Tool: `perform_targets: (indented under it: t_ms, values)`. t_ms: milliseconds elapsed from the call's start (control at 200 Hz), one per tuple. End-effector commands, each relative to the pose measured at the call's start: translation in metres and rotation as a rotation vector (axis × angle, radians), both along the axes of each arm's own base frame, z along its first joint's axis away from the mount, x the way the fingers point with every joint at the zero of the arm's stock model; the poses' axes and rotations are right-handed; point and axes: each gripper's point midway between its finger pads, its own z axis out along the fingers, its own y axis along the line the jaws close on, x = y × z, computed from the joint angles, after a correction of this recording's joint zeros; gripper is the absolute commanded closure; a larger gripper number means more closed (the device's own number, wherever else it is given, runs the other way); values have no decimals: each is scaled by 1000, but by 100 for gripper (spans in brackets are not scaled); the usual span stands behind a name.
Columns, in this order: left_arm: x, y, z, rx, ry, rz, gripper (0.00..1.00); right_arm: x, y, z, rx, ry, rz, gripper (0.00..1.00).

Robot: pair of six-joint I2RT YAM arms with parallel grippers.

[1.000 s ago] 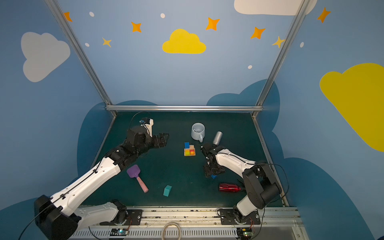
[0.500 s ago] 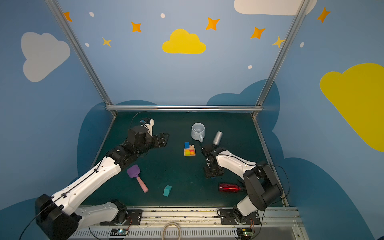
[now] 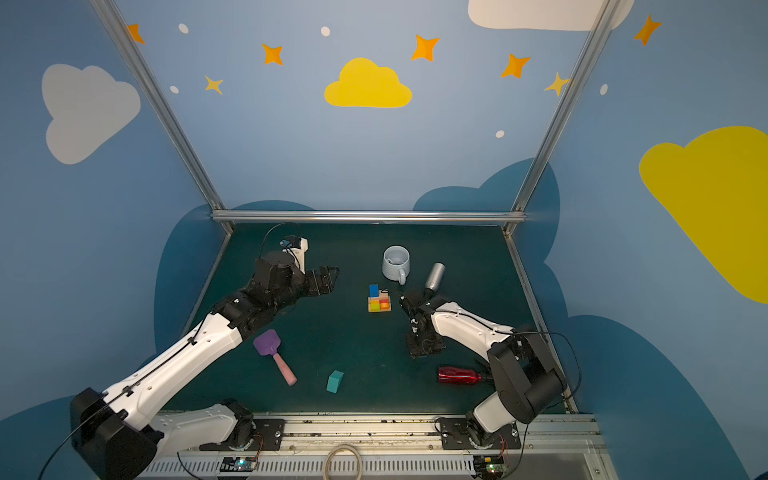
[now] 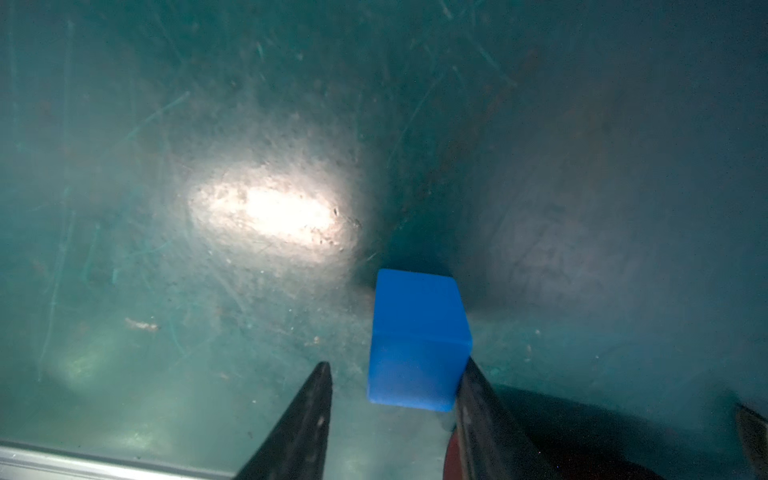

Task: Build the wood block tower
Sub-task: 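Lower the right gripper onto the loose blue cube and close on it, then lift the blue cube with the right gripper toward the stack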

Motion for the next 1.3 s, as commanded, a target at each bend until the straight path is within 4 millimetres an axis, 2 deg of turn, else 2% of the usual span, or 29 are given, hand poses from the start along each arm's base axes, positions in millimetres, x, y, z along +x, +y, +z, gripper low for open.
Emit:
perform_targets:
  t_ms: [0,461,1051,1297]
  values:
    - [3,0,1,-10,-5,5,7,1,1,7,-5,-13,-14,55]
    - [3,0,0,-13,-2,6,7,7,1,1,-33,-29,-49,63]
    - [4,2,1,-11,-4,10,7,14,5,-3,-32,-38,-81,64]
    - [5,2,0,-10,-1,11,7,14,3,-4,-46,-30,-87,72]
